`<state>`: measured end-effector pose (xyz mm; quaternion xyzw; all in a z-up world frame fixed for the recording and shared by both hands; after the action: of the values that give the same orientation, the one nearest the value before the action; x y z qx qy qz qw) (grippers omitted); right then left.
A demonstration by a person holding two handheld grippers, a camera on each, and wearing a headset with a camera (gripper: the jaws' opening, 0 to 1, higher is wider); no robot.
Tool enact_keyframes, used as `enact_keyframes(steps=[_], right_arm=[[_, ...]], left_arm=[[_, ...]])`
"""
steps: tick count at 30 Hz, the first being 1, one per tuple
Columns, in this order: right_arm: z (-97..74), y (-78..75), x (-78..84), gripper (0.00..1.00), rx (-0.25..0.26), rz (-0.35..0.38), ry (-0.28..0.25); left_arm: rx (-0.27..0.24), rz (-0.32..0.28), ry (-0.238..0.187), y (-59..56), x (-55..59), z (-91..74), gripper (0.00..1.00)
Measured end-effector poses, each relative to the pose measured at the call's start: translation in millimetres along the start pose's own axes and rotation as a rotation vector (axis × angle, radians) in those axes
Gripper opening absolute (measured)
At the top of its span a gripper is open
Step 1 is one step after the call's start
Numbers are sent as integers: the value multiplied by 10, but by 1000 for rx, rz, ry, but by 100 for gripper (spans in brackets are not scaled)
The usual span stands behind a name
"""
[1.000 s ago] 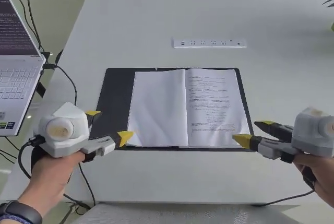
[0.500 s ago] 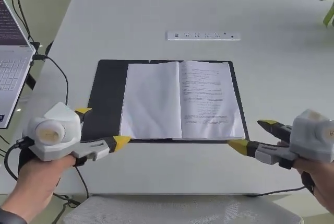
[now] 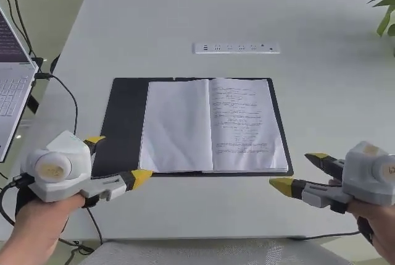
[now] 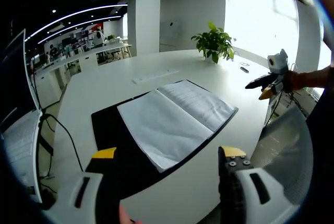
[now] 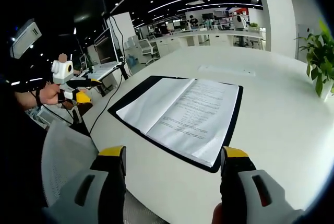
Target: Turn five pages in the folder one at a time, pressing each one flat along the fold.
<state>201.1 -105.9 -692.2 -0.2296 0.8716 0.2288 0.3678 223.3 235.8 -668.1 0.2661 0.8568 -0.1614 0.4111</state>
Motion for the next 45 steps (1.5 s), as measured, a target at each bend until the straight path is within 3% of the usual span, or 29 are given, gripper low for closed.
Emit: enact_keyframes(steps=[13, 24, 39, 45], right_arm=[[-32, -62, 27, 74, 15, 32, -8], [-69, -128, 81, 73, 30, 57, -10], [-146, -196, 77, 72, 34, 87, -36], [-162, -194, 104, 72, 35, 101, -38]], left_arm=[[45, 29, 4, -107, -121, 159, 75], [152, 95, 3, -542, -398, 510, 75], [225, 153, -20, -865, -813, 923, 74], [272, 197, -22, -1105, -986, 1166, 73]])
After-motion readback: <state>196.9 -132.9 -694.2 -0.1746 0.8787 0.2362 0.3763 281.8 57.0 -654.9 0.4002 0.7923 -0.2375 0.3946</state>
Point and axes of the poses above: the centre of the closed fingertips' face, and the gripper's own axes: z roughly forward along the fingers, y roughly to its left, x roughly out of its underside, the point moved 3 cm from there along -z, roughly backward along the fingers, and after that the axes turned 4 degrees about y, right-handed, at the moved point
